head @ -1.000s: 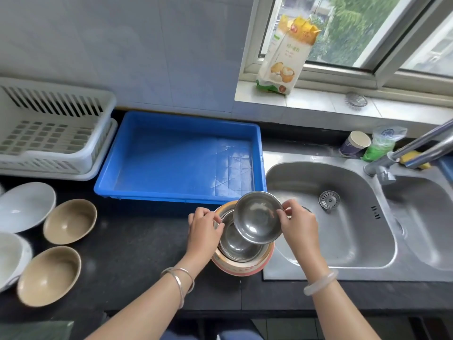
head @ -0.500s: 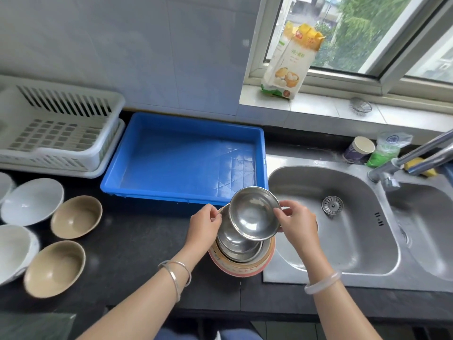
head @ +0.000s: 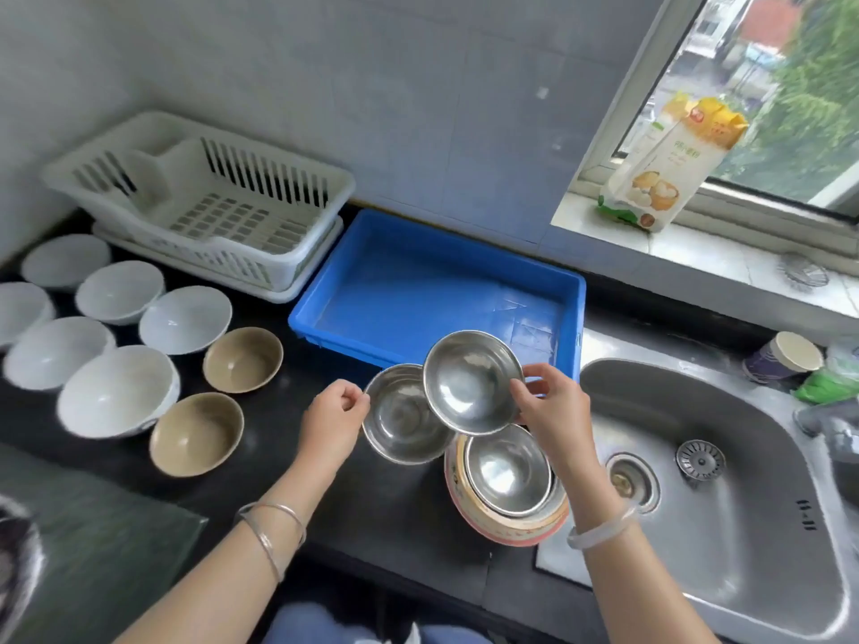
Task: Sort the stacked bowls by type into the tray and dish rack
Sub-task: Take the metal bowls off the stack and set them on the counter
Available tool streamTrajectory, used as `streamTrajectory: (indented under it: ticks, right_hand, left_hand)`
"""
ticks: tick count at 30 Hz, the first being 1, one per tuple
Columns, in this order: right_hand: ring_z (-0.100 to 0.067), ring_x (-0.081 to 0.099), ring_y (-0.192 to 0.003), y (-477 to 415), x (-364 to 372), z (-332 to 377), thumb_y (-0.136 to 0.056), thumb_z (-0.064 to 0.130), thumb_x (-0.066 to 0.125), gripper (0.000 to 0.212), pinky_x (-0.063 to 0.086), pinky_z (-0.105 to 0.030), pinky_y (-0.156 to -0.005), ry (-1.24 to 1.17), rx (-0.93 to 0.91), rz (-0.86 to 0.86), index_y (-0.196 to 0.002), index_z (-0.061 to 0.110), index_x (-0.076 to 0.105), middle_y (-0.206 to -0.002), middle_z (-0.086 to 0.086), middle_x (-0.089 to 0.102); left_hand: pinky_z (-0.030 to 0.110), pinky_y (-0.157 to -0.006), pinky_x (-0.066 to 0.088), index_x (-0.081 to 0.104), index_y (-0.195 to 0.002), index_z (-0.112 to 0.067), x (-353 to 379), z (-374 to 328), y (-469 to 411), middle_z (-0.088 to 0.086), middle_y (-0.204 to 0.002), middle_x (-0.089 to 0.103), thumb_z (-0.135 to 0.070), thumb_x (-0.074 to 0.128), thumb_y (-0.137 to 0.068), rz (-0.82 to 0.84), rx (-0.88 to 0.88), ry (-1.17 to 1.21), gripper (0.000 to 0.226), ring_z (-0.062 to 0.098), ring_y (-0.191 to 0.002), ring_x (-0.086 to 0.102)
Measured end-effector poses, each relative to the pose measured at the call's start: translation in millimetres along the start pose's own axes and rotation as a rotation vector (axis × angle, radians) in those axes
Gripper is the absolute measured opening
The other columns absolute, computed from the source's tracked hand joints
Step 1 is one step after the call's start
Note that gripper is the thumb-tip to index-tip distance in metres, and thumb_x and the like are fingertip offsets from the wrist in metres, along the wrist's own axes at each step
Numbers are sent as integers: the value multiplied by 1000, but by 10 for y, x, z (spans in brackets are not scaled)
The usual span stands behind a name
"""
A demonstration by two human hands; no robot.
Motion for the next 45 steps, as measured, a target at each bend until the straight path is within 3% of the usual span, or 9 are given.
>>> streamTrajectory:
  ticks: [4, 8, 9, 13, 17, 19, 29, 39, 45]
  right_hand:
    - [-3, 61, -44, -6, 543, 81, -85, 14, 64, 11, 53, -16, -51, 32, -13, 132, -80, 24, 62, -69, 4, 65]
    - [-13, 66, -50, 40, 1115, 80, -86, 14, 60, 4, 59, -33, -62, 41, 3, 277, -86, 17, 62, -71, 2, 65]
    - [-12, 66, -49, 40, 1235, 80, -87, 15, 59, 4, 58, -31, -62, 64, -6, 293, -88, 16, 62, -70, 4, 64]
    - [-1, 61, -41, 33, 1665, 107, -87, 16, 58, 4, 43, -9, -44, 135, -27, 342, -85, 20, 59, -74, 5, 64]
    - [-7, 66, -56, 46, 2026, 83, -88, 17, 59, 2, 58, -27, -61, 123, 39, 387, -89, 18, 59, -82, 3, 62]
    - [-10, 66, -64, 65, 2161, 87, -89, 17, 60, 4, 56, -21, -53, 102, 61, 403, -92, 16, 59, -86, 2, 61]
    - [-14, 63, -80, 95, 2501, -5, -90, 14, 62, 10, 52, -17, -50, 34, 188, 418, -97, 17, 55, -92, 1, 57]
    - [-12, 62, -80, 132, 2615, -106, -91, 15, 60, 12, 53, -17, -56, -41, 253, 420, -101, 18, 53, -94, 1, 57]
    - [-13, 63, -81, 153, 2653, -104, -93, 15, 58, 12, 54, -18, -58, -74, 283, 442, -104, 15, 54, -96, -1, 57]
  left_hand:
    - [48, -79, 55, 58, -79, -16, -395, 415, 60, 8, -81, 67, -19, 54, -89, -128, -96, 50, 11, 29, -81, 65]
    - [47, -78, 55, 59, -82, -10, -693, 859, 180, 12, -80, 66, -17, 54, -89, -222, -200, 120, 11, 35, -82, 64]
    - [46, -77, 54, 59, -81, -10, -748, 966, 213, 10, -80, 65, -17, 54, -89, -234, -223, 129, 11, 34, -82, 64]
    - [43, -77, 53, 59, -81, -12, -906, 1326, 306, 5, -76, 63, -15, 54, -89, -266, -304, 140, 10, 31, -82, 64]
    - [43, -75, 53, 58, -78, -15, -1006, 1528, 314, 5, -77, 64, -16, 54, -89, -281, -349, 134, 11, 30, -81, 63]
    - [45, -77, 56, 59, -77, -16, -1013, 1592, 304, 5, -78, 64, -16, 55, -88, -271, -369, 145, 12, 28, -79, 63]
    - [45, -77, 57, 61, -79, -17, -1027, 1732, 239, 3, -77, 65, -19, 57, -88, -278, -394, 159, 10, 24, -76, 64]
    - [26, -53, 38, 61, -79, -14, -1068, 1704, 238, 0, -70, 62, -20, 54, -89, -373, -378, 36, 14, 18, -69, 56]
    - [29, -63, 43, 63, -82, -12, -1098, 1715, 242, 3, -77, 64, -20, 55, -89, -412, -403, 31, 13, 22, -76, 58]
Point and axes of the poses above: each hand's wrist, its own y-axis away from the middle knuckle, its own x-axis out of the palm, z = x × y, the point moved 8 cm from there along -y, towards the middle knuckle
